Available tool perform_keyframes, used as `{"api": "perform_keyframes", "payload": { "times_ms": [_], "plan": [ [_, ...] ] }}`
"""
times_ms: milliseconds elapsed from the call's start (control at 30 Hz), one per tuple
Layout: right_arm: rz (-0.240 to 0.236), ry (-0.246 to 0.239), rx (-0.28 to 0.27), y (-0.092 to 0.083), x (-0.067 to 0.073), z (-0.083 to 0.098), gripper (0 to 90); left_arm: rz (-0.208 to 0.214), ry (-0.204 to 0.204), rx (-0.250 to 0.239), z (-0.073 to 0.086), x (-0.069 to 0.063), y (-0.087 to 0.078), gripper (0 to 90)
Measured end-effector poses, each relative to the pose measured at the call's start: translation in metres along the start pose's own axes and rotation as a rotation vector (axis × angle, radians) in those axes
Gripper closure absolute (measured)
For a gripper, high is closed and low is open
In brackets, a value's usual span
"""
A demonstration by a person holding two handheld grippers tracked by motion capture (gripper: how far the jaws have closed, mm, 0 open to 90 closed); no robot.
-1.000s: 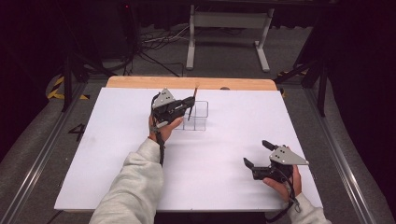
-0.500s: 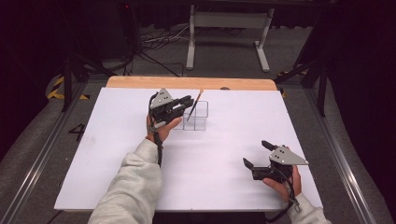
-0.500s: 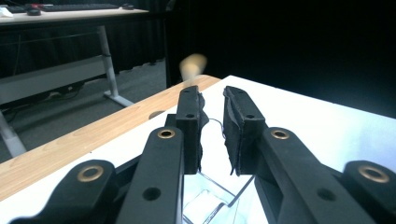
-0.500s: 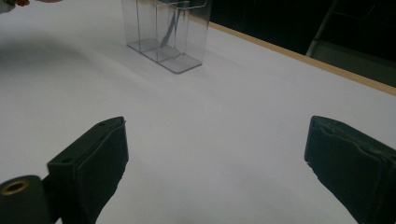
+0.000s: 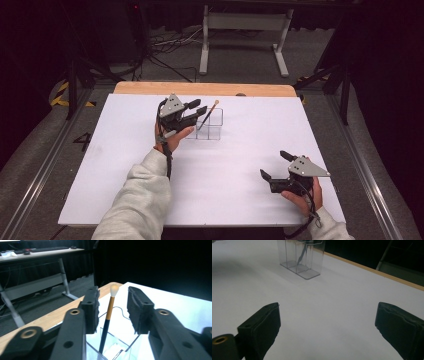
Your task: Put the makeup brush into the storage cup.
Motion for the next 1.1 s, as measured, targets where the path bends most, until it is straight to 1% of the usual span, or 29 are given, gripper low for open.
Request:
{"api": "perform_keyframes", "payload": {
  "times_ms": [33, 67, 100, 200, 300, 333, 367, 433, 467, 500, 567, 600, 667, 733, 767, 800, 833, 967, 1000, 1100],
  "plan": [
    [0.000, 0.000, 0.000, 0.0000, 0.0000, 0.0000, 6.8, -0.003, 0.002, 0.003, -0.0003, 0.0005, -0.0008, 58.6],
    [0.000, -0.003, 0.000, 0.0000, 0.0000, 0.0000, 6.8, -0.009, 0.007, 0.006, -0.0004, 0.0008, -0.0013, 55.1],
    [-0.003, -0.001, 0.000, 0.0000, 0.0003, 0.0000, 6.8, -0.001, 0.013, 0.013, -0.0004, 0.0000, -0.0020, 51.6],
    [-0.006, -0.004, -0.002, -0.0001, 0.0006, -0.0003, 6.8, 0.001, 0.039, 0.031, -0.0002, -0.0019, -0.0034, 43.3],
    [-0.005, -0.005, 0.001, 0.0001, 0.0007, 0.0000, 6.7, 0.001, 0.047, 0.036, -0.0001, -0.0027, -0.0046, 39.1],
    [-0.005, -0.005, 0.001, 0.0001, 0.0007, 0.0000, 6.7, -0.002, 0.052, 0.034, -0.0005, -0.0022, -0.0051, 39.1],
    [-0.005, -0.004, 0.001, 0.0001, 0.0007, 0.0000, 6.7, 0.001, 0.047, 0.030, -0.0007, -0.0024, -0.0057, 37.6],
    [-0.005, -0.004, 0.000, 0.0002, 0.0007, -0.0001, 6.8, 0.001, 0.046, 0.030, -0.0007, -0.0022, -0.0064, 30.1],
    [-0.005, -0.005, 0.000, 0.0002, 0.0009, -0.0001, 6.8, 0.000, 0.042, 0.030, -0.0003, -0.0021, -0.0066, 30.1],
    [-0.005, -0.006, 0.001, 0.0001, 0.0010, 0.0000, 6.8, -0.016, 0.043, 0.036, 0.0002, -0.0016, -0.0068, 27.8],
    [-0.006, -0.005, 0.001, 0.0002, 0.0010, 0.0001, 6.7, -0.021, 0.039, 0.044, 0.0015, -0.0017, -0.0067, 21.8],
    [-0.007, -0.004, 0.001, 0.0002, 0.0010, 0.0001, 6.8, -0.025, 0.041, 0.043, 0.0017, -0.0016, -0.0071, 20.8],
    [-0.008, -0.005, 0.001, 0.0004, 0.0012, 0.0001, 6.8, -0.029, 0.031, 0.043, 0.0027, -0.0012, -0.0076, 16.6],
    [-0.009, -0.007, 0.001, 0.0004, 0.0016, 0.0000, 6.8, -0.054, 0.038, 0.054, 0.0040, 0.0001, -0.0070, 11.4],
    [-0.009, -0.007, 0.001, 0.0004, 0.0016, 0.0000, 6.8, -0.054, 0.038, 0.054, 0.0040, 0.0001, -0.0070, 8.8],
    [-0.009, -0.007, 0.001, 0.0004, 0.0015, 0.0001, 6.8, -0.050, 0.032, 0.053, 0.0043, -0.0004, -0.0068, 8.8],
    [-0.008, -0.006, 0.002, 0.0004, 0.0014, 0.0002, 6.7, -0.052, 0.036, 0.053, 0.0043, -0.0003, -0.0069, 6.4],
    [-0.009, -0.007, 0.002, 0.0006, 0.0016, 0.0003, 6.8, -0.048, 0.044, 0.063, 0.0051, -0.0013, -0.0073, 2.1],
    [-0.009, -0.007, 0.003, 0.0006, 0.0017, 0.0002, 6.8, -0.052, 0.046, 0.067, 0.0055, -0.0018, -0.0072, 1.5],
    [-0.009, -0.009, 0.004, 0.0005, 0.0019, 0.0002, 6.7, -0.045, 0.054, 0.063, 0.0040, -0.0038, -0.0084, 1.4]
  ]
}}
Point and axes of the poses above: each handheld gripper's, and its own axes: y roughly forward along the jaws, z roughly out of its underside, x roughly to its left, the point moved 8 cm from there along y, roughly forward along the jaws
